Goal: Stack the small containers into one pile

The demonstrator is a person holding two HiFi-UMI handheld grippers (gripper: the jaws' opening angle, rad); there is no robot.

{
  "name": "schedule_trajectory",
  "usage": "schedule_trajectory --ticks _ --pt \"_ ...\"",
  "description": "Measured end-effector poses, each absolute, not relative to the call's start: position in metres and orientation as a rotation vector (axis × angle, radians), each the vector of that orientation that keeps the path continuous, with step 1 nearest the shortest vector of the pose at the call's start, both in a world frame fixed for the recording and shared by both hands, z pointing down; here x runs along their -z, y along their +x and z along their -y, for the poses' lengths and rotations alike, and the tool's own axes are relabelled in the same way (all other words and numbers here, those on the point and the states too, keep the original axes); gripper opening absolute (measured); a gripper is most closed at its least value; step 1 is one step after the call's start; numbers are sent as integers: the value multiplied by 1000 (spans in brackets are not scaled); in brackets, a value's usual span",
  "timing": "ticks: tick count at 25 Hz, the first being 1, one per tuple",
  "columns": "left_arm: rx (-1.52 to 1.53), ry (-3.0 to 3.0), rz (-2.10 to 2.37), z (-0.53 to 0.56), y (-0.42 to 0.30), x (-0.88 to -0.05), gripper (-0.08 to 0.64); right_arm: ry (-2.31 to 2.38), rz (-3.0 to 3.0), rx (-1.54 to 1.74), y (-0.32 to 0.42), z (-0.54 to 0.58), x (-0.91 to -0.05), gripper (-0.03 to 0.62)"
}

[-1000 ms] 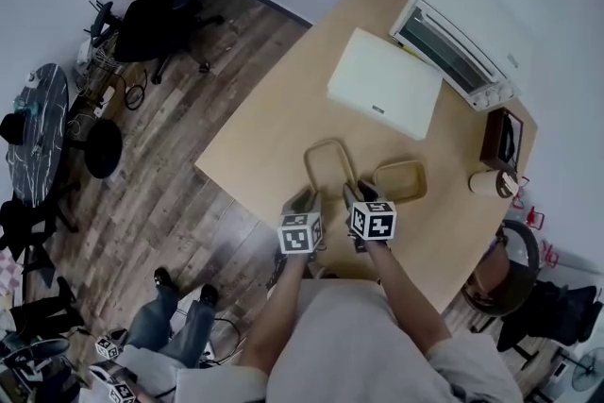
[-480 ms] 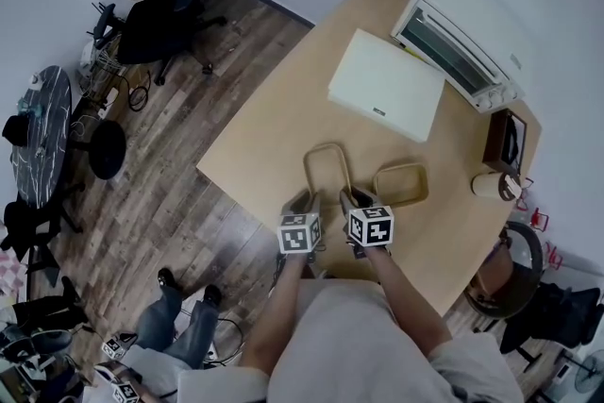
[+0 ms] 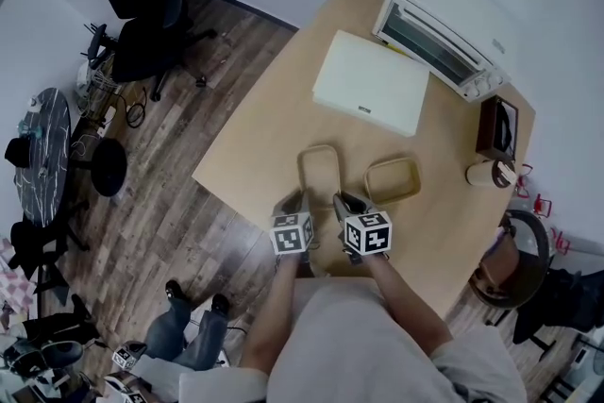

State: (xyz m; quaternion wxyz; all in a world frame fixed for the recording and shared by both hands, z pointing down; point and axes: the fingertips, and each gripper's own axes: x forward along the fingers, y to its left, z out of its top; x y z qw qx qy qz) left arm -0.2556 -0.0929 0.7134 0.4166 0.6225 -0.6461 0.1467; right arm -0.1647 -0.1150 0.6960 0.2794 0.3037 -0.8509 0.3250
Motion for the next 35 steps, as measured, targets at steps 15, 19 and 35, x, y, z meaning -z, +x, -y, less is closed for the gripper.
schedule_trajectory --ticks 15,19,35 --pt "-468 1824 1504 141 -211 -672 14 1123 2329 -997 -112 118 -657 38" --pt "-486 1938 1418 152 -185 -659 14 1217 2331 -995 -87 124 -647 51" --pt "-727 2270 1035 177 -93 -637 14 1282 2373 -999 -23 102 -632 94"
